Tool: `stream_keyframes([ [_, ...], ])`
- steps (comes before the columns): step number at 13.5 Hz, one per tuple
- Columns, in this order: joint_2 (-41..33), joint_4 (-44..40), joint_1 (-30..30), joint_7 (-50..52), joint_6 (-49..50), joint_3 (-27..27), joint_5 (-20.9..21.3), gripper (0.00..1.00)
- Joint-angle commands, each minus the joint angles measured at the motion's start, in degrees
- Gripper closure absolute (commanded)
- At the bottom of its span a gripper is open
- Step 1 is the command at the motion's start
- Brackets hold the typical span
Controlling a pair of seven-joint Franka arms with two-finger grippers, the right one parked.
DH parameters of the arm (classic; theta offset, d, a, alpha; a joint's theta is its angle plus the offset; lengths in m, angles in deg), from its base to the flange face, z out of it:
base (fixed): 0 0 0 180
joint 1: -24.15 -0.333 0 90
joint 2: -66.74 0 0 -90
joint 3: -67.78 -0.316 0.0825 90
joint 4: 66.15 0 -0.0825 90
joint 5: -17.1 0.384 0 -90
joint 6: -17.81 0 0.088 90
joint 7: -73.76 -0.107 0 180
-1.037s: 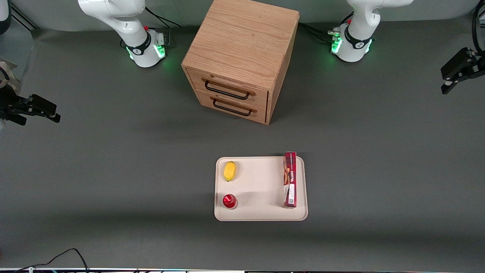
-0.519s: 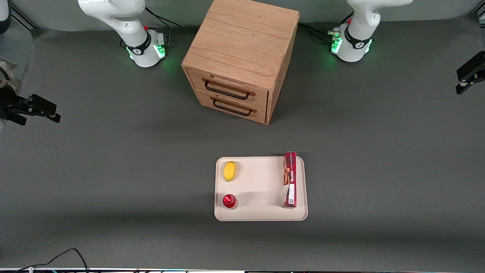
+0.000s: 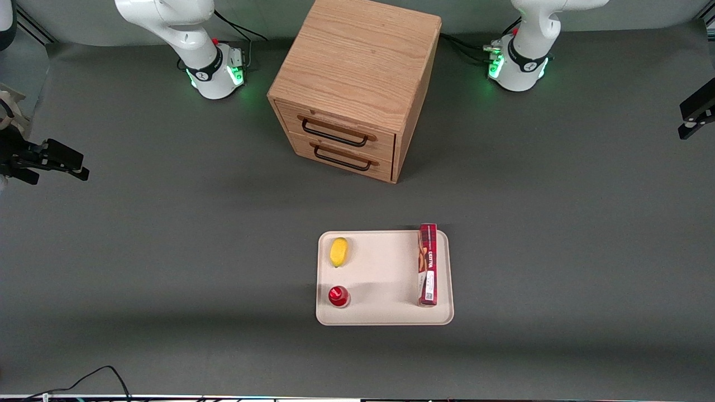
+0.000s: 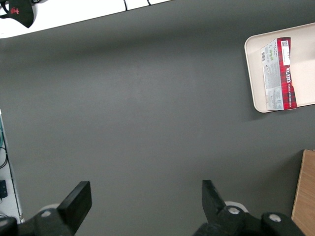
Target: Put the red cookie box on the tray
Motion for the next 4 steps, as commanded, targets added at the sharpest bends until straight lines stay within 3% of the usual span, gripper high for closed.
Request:
stream_keyframes([
  [1, -1.31, 1.47, -0.26, -1.24, 0.16, -0.44, -1.68, 0.00],
  [4, -1.31, 1.82, -0.26, -1.59, 0.08, -1.06, -1.76, 0.00],
])
